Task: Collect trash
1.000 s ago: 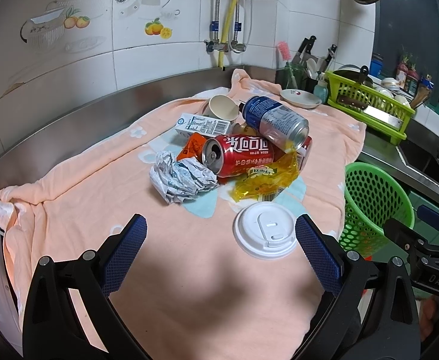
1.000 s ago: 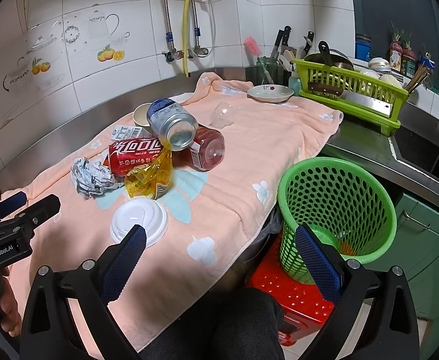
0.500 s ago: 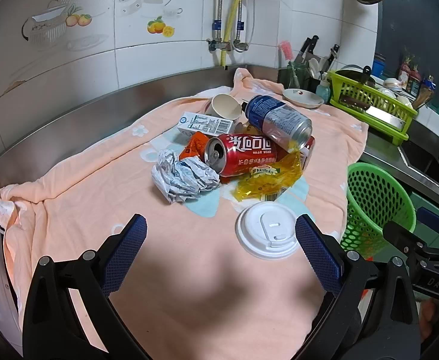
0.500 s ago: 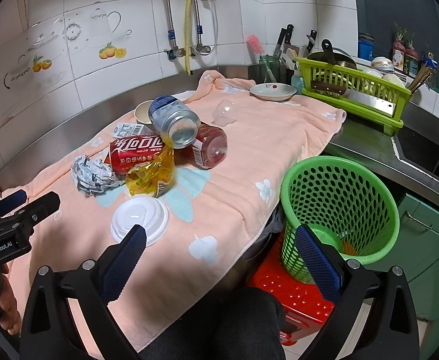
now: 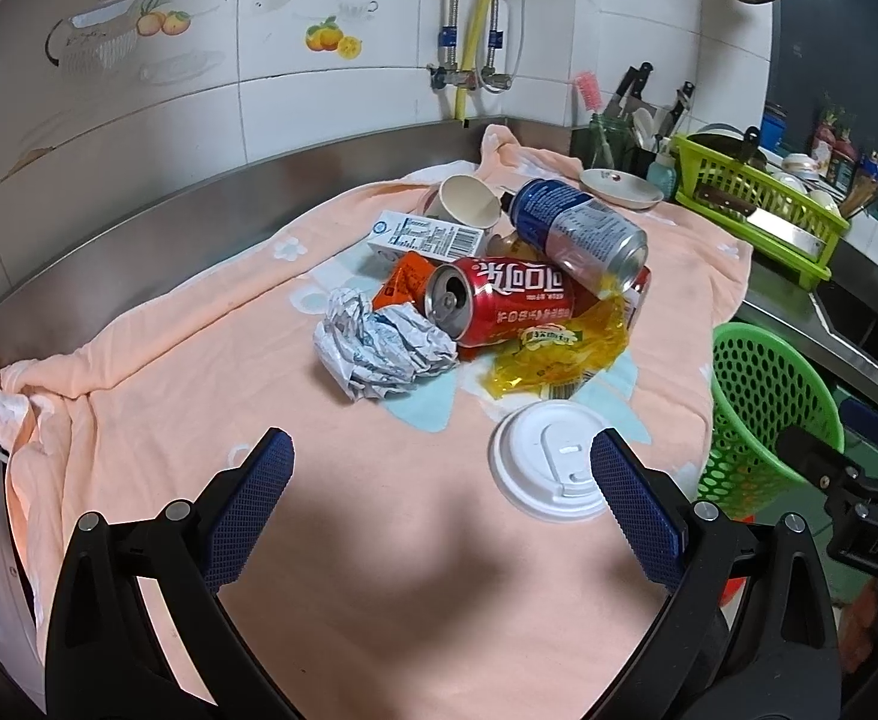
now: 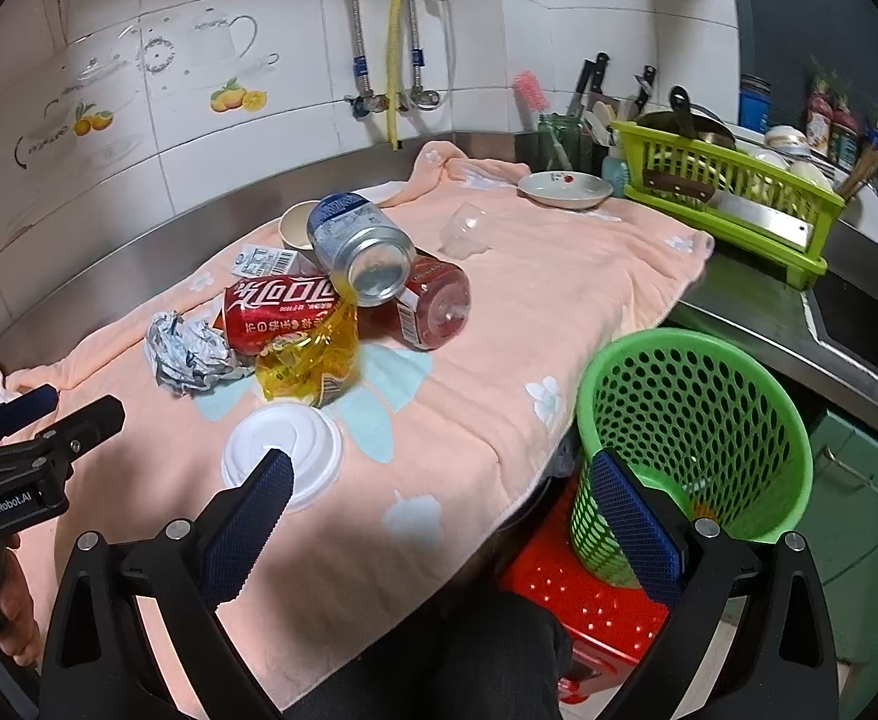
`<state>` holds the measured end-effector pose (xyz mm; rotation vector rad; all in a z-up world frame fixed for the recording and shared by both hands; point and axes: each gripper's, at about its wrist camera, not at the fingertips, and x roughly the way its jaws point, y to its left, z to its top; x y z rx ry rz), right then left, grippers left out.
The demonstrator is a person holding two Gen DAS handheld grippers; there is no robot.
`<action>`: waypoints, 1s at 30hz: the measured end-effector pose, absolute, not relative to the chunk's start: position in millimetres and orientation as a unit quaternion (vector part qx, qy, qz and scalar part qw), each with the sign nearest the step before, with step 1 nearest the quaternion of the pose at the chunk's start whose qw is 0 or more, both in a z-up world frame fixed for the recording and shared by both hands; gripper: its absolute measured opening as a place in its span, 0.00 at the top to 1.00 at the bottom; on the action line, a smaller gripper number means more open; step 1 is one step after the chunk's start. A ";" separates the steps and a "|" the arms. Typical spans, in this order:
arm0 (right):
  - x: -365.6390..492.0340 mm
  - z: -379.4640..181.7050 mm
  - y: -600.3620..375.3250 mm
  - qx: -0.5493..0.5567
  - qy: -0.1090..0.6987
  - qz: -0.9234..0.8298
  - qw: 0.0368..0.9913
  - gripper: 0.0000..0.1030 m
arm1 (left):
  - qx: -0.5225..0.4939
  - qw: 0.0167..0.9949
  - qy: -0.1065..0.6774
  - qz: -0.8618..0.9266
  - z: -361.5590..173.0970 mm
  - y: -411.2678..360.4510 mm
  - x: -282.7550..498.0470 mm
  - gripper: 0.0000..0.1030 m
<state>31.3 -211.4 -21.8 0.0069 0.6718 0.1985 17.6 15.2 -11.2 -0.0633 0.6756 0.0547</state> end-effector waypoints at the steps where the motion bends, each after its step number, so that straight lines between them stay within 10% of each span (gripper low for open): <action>1: 34.1 -20.2 -210.1 0.000 0.328 0.101 0.939 0.06 | -0.032 0.942 0.332 0.029 -11.9 16.7 18.8 0.05; 30: 217.0 21.2 -126.4 -0.129 0.381 0.229 0.887 0.18 | -0.043 0.930 0.360 0.057 -23.0 55.1 54.5 0.05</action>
